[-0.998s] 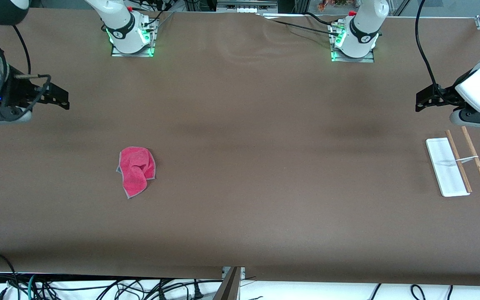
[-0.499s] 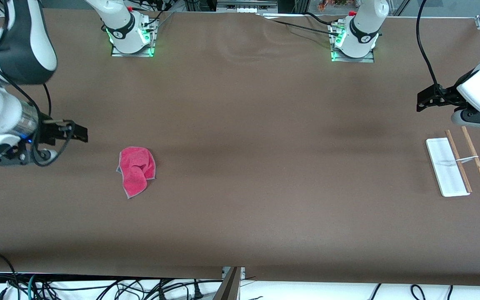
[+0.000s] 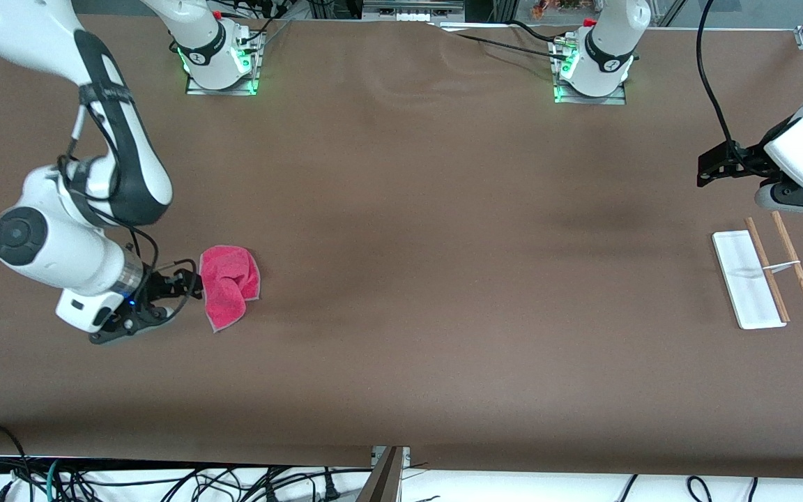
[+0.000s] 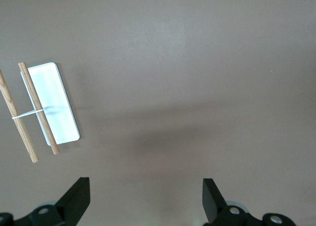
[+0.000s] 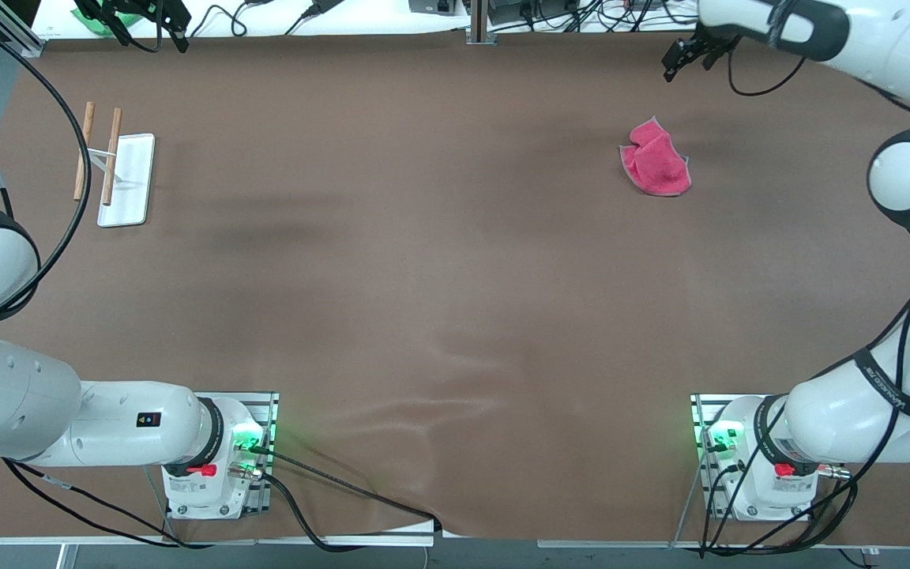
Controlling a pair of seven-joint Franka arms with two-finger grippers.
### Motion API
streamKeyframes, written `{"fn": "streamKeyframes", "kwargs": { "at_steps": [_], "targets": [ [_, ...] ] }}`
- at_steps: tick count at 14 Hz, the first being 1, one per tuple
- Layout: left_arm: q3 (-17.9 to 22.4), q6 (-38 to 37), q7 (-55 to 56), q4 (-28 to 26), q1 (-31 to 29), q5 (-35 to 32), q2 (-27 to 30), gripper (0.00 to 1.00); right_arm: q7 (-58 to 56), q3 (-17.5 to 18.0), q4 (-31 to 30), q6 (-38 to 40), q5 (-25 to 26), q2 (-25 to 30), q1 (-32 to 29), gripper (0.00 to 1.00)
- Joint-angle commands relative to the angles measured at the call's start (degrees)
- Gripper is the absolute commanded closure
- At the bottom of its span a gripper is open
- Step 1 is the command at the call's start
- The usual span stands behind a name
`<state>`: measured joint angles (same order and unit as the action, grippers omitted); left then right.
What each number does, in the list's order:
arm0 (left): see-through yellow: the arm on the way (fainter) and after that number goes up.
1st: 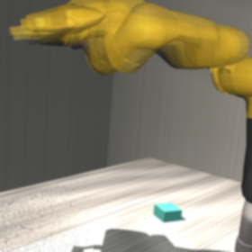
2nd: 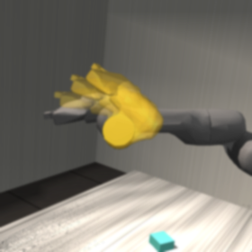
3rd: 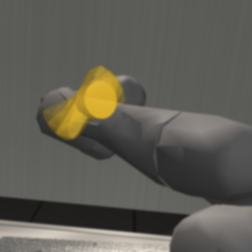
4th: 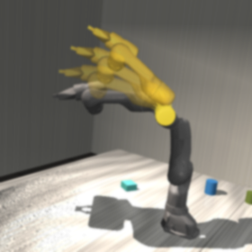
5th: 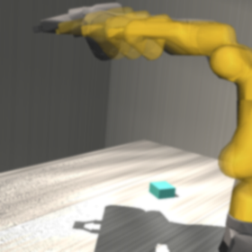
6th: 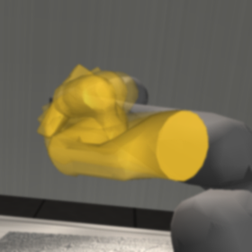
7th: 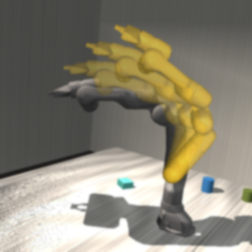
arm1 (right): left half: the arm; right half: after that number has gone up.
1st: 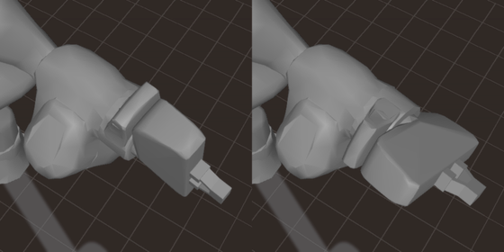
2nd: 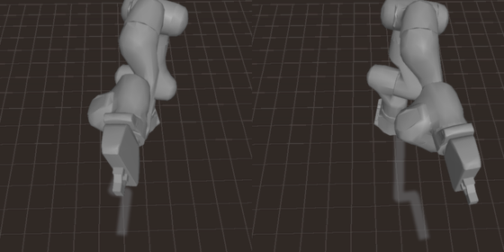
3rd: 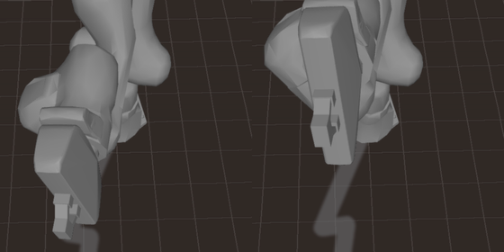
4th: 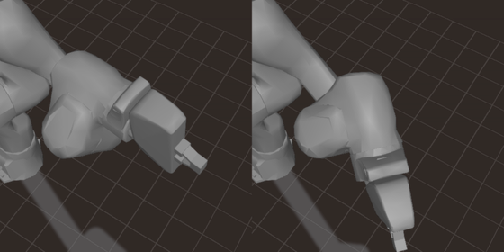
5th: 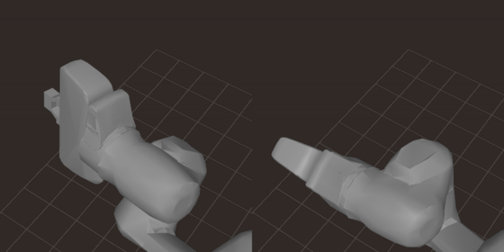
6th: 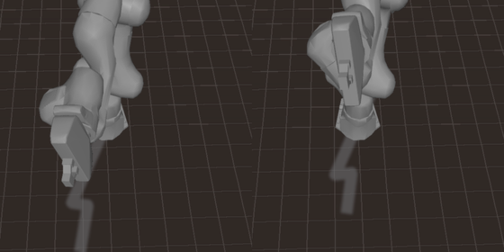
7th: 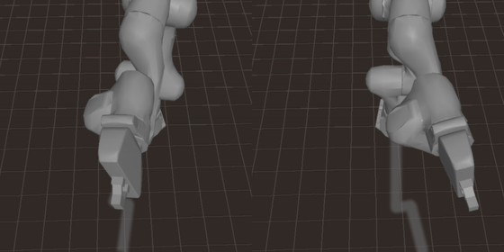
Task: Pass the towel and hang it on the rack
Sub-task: 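Reach the right gripper down to the pink towel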
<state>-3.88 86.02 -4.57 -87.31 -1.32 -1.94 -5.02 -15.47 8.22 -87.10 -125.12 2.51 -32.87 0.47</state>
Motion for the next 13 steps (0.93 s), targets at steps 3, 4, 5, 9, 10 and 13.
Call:
{"fn": "streamKeyframes", "kwargs": {
  "at_steps": [3, 4, 5, 9, 10, 13],
  "targets": [
    [-0.25, -0.33, -0.79, -0.58, -0.26, -1.22, 0.80, 0.00, -9.91, 0.13, 1.59, -9.78, 5.39, -6.05, 0.68, 0.00],
    [-0.25, -0.33, -0.79, -0.58, -0.26, -1.22, 0.80, 0.00, -11.58, 0.13, 1.58, -11.27, 5.75, -7.11, 0.68, 0.00],
    [-0.25, -0.33, -0.79, -0.58, -0.26, -1.22, 0.80, 0.00, -13.95, 0.13, 1.58, -12.76, 5.76, -7.73, 0.68, 0.00],
    [-0.34, -0.50, -0.79, -0.49, 0.01, -1.22, 0.88, 0.00, -19.86, 0.13, 1.58, -17.87, 5.75, -10.81, 0.59, 0.00],
    [-0.43, -0.50, -0.79, -0.49, 0.01, -1.31, 0.88, 0.00, -19.95, 0.13, 1.58, -18.57, 5.93, -11.33, 0.68, 0.00],
    [-0.43, -0.41, -0.79, -0.49, 0.09, -1.31, 0.88, 0.00, -22.31, 0.13, 1.58, -19.63, 7.78, -12.92, 0.68, 0.00]
  ]
}}
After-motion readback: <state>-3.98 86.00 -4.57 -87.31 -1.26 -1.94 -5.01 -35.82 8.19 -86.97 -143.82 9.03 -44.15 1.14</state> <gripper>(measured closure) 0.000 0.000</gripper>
